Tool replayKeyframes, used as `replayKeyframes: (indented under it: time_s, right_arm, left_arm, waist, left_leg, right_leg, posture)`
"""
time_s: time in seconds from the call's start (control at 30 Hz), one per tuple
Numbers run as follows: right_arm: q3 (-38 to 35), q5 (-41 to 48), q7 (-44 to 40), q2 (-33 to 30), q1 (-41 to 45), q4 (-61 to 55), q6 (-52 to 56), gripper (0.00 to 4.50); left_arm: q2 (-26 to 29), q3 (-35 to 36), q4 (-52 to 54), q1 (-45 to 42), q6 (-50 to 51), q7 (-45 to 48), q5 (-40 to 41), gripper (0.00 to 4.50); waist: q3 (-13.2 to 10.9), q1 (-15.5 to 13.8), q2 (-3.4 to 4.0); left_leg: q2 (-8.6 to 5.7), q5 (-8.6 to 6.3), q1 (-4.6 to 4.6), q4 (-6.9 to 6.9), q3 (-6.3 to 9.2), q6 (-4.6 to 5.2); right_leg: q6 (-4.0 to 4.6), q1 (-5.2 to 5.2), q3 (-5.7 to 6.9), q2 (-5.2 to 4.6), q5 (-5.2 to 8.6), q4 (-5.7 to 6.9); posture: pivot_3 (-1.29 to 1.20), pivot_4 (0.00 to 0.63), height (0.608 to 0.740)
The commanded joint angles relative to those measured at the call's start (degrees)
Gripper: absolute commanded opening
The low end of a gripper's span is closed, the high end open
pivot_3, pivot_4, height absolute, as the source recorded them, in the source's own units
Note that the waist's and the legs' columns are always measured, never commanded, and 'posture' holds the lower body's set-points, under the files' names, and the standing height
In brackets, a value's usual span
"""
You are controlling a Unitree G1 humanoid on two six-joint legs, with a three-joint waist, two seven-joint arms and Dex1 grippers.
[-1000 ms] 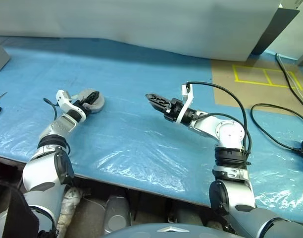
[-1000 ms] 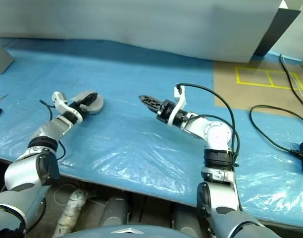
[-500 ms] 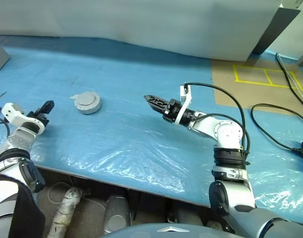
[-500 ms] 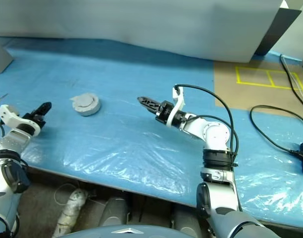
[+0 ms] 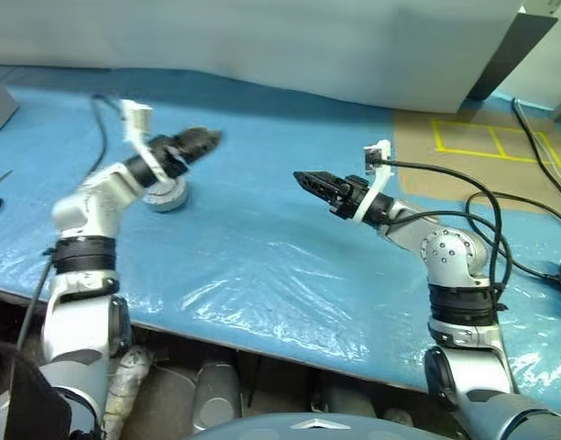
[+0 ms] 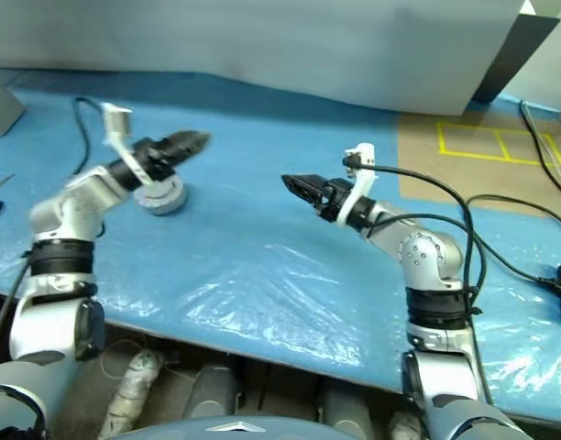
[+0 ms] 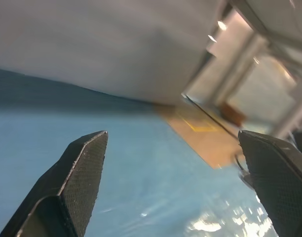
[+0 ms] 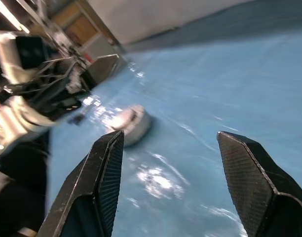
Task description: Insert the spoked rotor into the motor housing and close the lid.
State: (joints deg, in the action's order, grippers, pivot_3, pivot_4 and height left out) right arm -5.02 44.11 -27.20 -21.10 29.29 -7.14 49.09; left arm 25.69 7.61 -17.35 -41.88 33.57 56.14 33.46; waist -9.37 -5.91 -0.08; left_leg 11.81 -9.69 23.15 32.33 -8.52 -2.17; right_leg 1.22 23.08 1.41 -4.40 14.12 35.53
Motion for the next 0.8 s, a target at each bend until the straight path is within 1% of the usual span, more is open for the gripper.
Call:
replayKeyframes:
  time_s: [0.03,0.1,0.17,0.43,0.63,0.8]
  right_arm:
    - [1.6,-4.3,-2.2,-3.1,-2.2,-4.4,-3.8,3.13]
    - [0.5,-4.6,-2.3,-4.2,-4.0,-5.3,-3.9,3.13]
    - [-0.8,-4.4,-1.6,-4.4,-5.6,-6.2,-3.7,3.13]
    - [-2.5,-4.1,2.6,-1.5,-8.4,-8.9,-3.1,3.13]
    - [-1.5,-4.8,2.4,-1.5,-8.1,-9.2,-3.3,3.13]
    - [-0.9,-5.6,1.9,-1.4,-7.0,-8.0,-3.5,3.13]
  left_arm:
    - [0.0,-5.9,3.9,2.5,-3.5,3.2,-4.1,4.46]
    - [-1.0,-8.3,3.1,3.0,-6.0,3.3,-6.3,4.46]
    - [-1.6,-9.4,2.8,3.0,-6.6,4.2,-6.7,4.46]
    - [-3.7,-13.3,4.6,4.3,-8.3,6.5,-8.8,4.46]
    - [-5.0,-12.9,3.8,4.0,-10.5,5.6,-9.8,4.46]
    - [-4.9,-12.7,4.4,4.6,-10.6,5.8,-9.8,4.46]
  waist:
    - [0.0,0.5,0.0]
    - [0.0,0.6,0.0]
    - [0.0,0.5,0.01]
    - [0.0,0.4,0.02]
    - [0.0,0.4,0.03]
    - [0.0,0.4,0.03]
  left_leg:
    - [0.04,0.0,0.0,0.0,0.01,0.0]
    - [0.04,0.0,-0.04,0.02,0.01,0.0]
    - [0.03,0.0,-0.05,0.09,0.0,0.0]
    - [0.01,0.01,-0.06,0.24,-0.01,0.03]
    - [0.01,0.02,-0.06,0.24,-0.01,0.04]
    - [0.0,0.02,-0.05,0.24,-0.01,0.05]
  right_leg:
    - [0.0,0.01,-0.01,0.04,0.0,0.0]
    - [0.0,0.02,-0.06,0.07,0.0,0.01]
    - [0.0,0.01,-0.09,0.06,0.0,0.04]
    - [0.03,-0.03,-0.12,-0.01,0.01,0.14]
    - [0.03,-0.03,-0.12,-0.01,0.01,0.14]
    - [0.03,-0.03,-0.12,-0.01,0.0,0.14]
  posture:
    - [0.0,0.15,0.74]
    - [0.0,0.15,0.74]
    - [0.0,0.15,0.74]
    - [0.0,0.15,0.74]
    - [0.0,0.15,0.74]
    - [0.0,0.15,0.74]
